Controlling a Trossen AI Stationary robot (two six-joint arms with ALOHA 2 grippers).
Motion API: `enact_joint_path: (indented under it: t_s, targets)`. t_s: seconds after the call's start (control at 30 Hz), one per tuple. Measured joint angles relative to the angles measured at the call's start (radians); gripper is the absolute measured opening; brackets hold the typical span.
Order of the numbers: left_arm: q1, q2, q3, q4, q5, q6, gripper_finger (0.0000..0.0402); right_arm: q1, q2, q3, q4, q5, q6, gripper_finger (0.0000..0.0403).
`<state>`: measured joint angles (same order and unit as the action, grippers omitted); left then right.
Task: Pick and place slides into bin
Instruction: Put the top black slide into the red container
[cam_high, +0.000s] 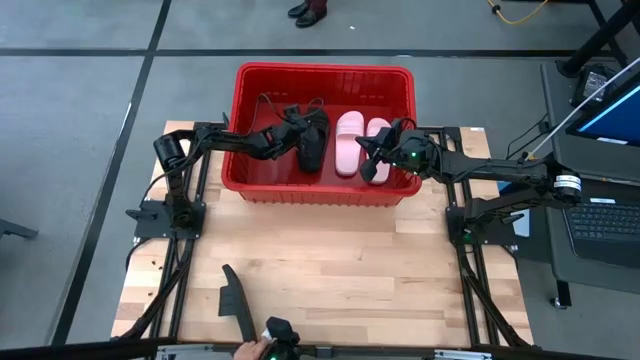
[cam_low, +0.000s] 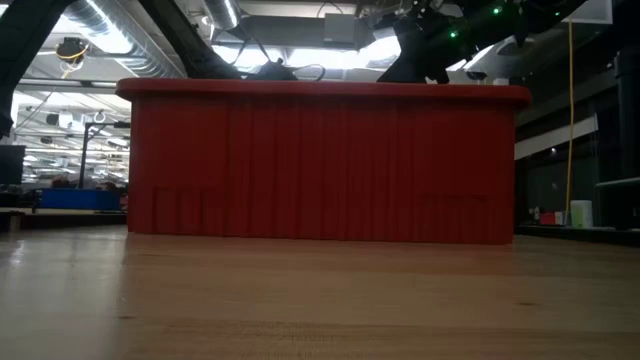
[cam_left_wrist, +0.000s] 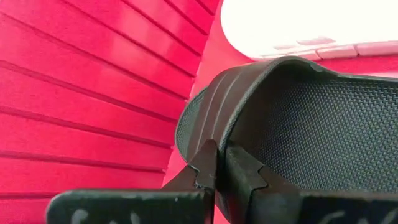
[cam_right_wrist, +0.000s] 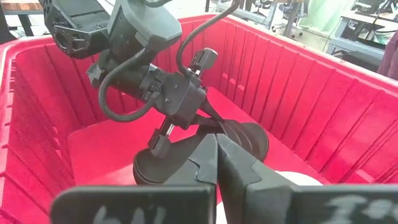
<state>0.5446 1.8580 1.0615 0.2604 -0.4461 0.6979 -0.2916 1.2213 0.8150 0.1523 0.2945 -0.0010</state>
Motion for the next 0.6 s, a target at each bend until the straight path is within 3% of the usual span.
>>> enact_joint_path:
  t_s: [0.6]
  targets:
    - [0.0, 0.0, 0.0, 0.023, 0.015, -0.033, 0.005, 0.014, 0.0, 0.0, 0.004, 0.0, 0.075, 0.0014]
